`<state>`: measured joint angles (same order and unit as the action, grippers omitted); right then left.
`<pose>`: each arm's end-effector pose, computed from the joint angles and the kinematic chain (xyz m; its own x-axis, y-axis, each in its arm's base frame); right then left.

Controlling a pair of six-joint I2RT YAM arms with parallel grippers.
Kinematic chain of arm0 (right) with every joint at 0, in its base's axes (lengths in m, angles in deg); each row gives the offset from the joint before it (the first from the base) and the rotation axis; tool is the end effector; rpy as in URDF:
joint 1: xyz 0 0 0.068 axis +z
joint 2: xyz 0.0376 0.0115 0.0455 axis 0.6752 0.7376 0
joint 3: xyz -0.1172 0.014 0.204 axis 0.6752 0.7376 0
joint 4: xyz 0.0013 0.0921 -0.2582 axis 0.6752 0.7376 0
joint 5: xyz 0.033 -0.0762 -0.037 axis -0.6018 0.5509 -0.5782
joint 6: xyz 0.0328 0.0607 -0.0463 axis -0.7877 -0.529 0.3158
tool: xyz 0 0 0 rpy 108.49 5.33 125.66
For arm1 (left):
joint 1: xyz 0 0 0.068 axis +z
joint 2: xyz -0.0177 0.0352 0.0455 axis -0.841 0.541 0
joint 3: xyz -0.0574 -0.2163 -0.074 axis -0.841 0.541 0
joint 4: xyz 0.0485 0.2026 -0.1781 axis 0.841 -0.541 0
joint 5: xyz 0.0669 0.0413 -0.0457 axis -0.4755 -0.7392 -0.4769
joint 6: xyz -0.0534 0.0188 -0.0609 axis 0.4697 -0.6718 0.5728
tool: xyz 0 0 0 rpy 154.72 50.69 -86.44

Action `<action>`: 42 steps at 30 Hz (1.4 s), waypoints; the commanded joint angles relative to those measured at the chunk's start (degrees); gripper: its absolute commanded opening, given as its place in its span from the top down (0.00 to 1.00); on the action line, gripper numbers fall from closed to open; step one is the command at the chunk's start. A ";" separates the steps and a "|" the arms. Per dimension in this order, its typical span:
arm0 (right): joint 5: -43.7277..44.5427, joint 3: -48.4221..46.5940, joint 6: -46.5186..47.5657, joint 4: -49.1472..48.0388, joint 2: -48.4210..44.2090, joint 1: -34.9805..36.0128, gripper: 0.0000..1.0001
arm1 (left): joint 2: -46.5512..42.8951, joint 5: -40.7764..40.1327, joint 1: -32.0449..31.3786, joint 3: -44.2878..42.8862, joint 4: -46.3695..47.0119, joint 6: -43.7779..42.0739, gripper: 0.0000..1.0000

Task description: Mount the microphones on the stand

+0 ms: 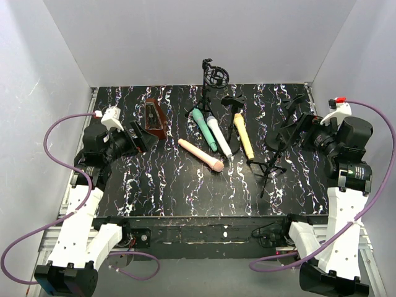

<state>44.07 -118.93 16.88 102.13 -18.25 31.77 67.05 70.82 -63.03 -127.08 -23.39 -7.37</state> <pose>0.2195 -0.0125 0.3777 -0.3688 0.3127 -0.8753 -0.1010 0.9227 0.3721 0.2458 -0.0515 0.3026 -0.5681 -0.3783 -0.7309 0.1805 0.8092 -0.5592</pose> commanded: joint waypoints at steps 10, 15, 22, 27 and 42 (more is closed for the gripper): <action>-13.02 -4.89 14.76 0.20 1.33 0.15 0.02 | 0.97 6.10 -0.37 0.74 -1.35 6.07 0.02; -27.27 -7.35 32.43 8.45 2.39 0.15 0.02 | 2.90 5.85 -2.73 0.92 -1.35 7.74 0.02; -34.75 -7.80 39.66 13.39 3.88 0.33 0.02 | 10.01 -16.28 -21.00 -1.01 -4.87 10.54 0.02; -36.52 -6.83 39.92 12.86 4.41 0.42 0.02 | 20.28 -27.19 -28.49 -3.12 -5.22 16.25 0.02; -38.02 -2.70 37.37 9.70 2.57 0.59 0.02 | 49.12 -41.09 -36.14 -15.51 1.02 33.39 0.02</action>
<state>7.79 -121.97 54.63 113.89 -14.65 32.12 112.65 34.54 -99.00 -138.51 -23.70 20.73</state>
